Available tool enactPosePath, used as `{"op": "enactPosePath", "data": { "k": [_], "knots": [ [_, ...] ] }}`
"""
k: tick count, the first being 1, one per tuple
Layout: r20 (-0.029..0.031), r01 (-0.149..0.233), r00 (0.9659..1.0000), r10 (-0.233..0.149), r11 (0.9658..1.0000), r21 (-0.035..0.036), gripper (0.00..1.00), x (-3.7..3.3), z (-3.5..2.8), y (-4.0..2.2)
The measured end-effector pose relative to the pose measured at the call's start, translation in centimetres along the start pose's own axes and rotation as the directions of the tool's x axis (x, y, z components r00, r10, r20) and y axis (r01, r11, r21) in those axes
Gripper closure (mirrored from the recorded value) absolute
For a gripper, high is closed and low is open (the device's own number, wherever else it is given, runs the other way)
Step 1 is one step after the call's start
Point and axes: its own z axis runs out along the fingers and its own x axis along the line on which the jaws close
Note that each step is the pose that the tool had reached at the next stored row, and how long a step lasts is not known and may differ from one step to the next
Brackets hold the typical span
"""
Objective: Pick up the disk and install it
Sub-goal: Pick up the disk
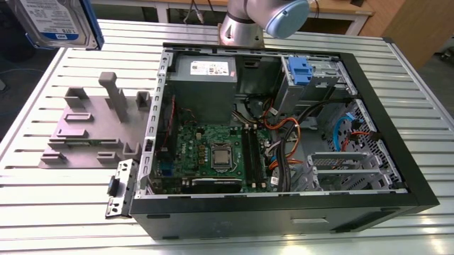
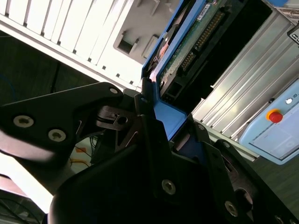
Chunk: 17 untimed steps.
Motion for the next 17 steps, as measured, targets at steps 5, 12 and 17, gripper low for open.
{"op": "enactPosePath", "data": {
  "k": [5, 12, 17],
  "knots": [
    [0.0, 0.0, 1.0, 0.0, 1.0, 0.0, 0.63, 0.0, -0.01, -0.61],
    [0.0, 0.0, 1.0, 0.0, 1.0, 0.0, 0.63, 0.01, -0.03, -1.37],
    [0.0, 0.0, 1.0, 0.0, 1.0, 0.0, 0.63, 0.02, -0.04, -1.96]
  ]
}}
